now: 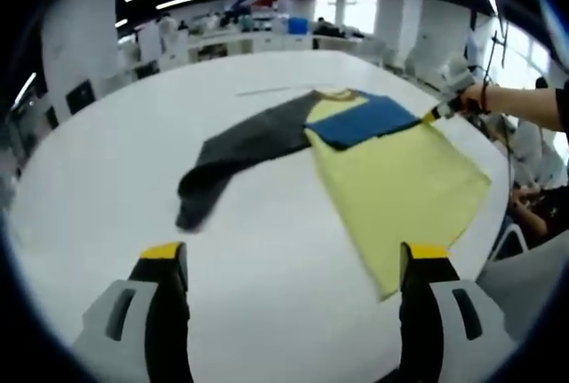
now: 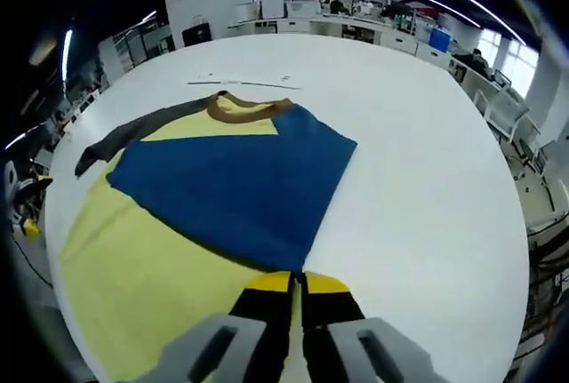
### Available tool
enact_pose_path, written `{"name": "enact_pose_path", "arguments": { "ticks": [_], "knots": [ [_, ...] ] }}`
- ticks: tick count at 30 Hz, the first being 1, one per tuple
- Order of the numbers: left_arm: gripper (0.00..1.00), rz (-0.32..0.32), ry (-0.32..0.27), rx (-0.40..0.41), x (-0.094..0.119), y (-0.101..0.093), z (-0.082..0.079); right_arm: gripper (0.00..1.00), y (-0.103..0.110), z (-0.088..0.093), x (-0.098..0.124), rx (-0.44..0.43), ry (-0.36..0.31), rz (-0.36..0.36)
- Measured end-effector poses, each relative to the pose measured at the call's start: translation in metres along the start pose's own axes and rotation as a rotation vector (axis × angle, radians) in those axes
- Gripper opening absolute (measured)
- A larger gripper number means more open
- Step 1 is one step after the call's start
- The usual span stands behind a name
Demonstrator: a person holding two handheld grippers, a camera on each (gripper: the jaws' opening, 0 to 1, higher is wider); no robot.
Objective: Fold the garment on the visible template until the final outline fits inside the template.
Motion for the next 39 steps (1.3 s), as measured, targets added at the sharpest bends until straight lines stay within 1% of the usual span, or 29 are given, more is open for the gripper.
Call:
{"name": "enact_pose_path", "arguments": {
  "ticks": [2, 3, 4, 6, 8, 11, 14, 16, 18, 22, 24, 26, 28, 29, 32, 35, 36, 39],
  "knots": [
    [0.94, -0.013, -0.002, -0.003, 0.000, 0.006, -0.001, 0.00, -0.001, 0.001, 0.001, 0.026, 0.004, 0.008],
    [0.93, -0.019, -0.002, -0.005, 0.001, 0.008, -0.001, 0.00, -0.003, 0.001, 0.002, 0.074, 0.009, 0.025],
    [0.90, -0.037, -0.010, -0.011, 0.001, 0.012, -0.003, 0.00, -0.003, 0.002, 0.002, 0.091, 0.014, 0.031],
    [0.87, -0.048, -0.018, -0.016, 0.002, 0.016, -0.005, 0.00, -0.003, 0.002, 0.002, 0.101, 0.018, 0.035],
    [0.87, -0.056, -0.026, -0.015, 0.002, 0.019, -0.007, 0.00, -0.005, 0.002, 0.002, 0.103, 0.020, 0.037],
    [0.84, -0.072, -0.032, -0.029, 0.003, 0.023, -0.011, 0.00, -0.005, 0.002, 0.003, 0.088, 0.022, 0.033],
    [0.83, -0.080, -0.031, -0.036, 0.002, 0.027, -0.012, 0.00, -0.008, 0.003, 0.003, 0.086, 0.024, 0.037],
    [0.79, -0.095, -0.051, -0.033, 0.002, 0.031, -0.016, 0.00, -0.012, 0.004, 0.003, 0.143, 0.036, 0.072],
    [0.78, -0.092, -0.063, -0.024, 0.003, 0.032, -0.018, 0.00, -0.010, 0.004, 0.003, 0.144, 0.038, 0.073],
    [0.78, -0.099, -0.057, -0.035, 0.001, 0.035, -0.019, 0.00, -0.013, 0.004, 0.003, 0.094, 0.036, 0.074],
    [0.78, -0.104, -0.059, -0.040, 0.001, 0.038, -0.020, 0.00, -0.013, 0.003, 0.003, 0.090, 0.032, 0.073],
    [0.77, -0.109, -0.059, -0.040, 0.000, 0.041, -0.021, 0.04, -0.014, 0.002, 0.003, 0.072, 0.024, 0.077],
    [0.76, -0.117, -0.056, -0.045, 0.000, 0.045, -0.022, 0.14, -0.014, 0.000, 0.004, 0.060, 0.010, 0.079],
    [0.75, -0.119, -0.056, -0.046, -0.001, 0.046, -0.023, 0.17, -0.015, -0.002, 0.006, 0.055, 0.003, 0.086],
    [0.72, -0.128, -0.074, -0.047, -0.001, 0.052, -0.028, 0.25, -0.017, -0.007, 0.010, 0.040, -0.021, 0.088],
    [0.69, -0.140, -0.093, -0.046, -0.001, 0.057, -0.033, 0.38, -0.012, -0.013, 0.016, 0.030, -0.048, 0.068],
    [0.67, -0.147, -0.103, -0.046, -0.001, 0.060, -0.035, 0.44, -0.009, -0.015, 0.018, 0.028, -0.057, 0.050],
    [0.64, -0.156, -0.123, -0.058, -0.003, 0.065, -0.041, 0.55, -0.002, -0.016, 0.023, 0.038, -0.065, 0.020]
  ]
}}
Point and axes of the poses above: the point that each gripper's makers call its tool centre point, and the gripper's own axes: x roughly backward along the fingers, y roughly to its left, z roughly out of its underside, the point moved 1 cm from there along x, roughly backward along the fingers, and after that the axes turned 9 degrees about z, right-handed, at the moved point
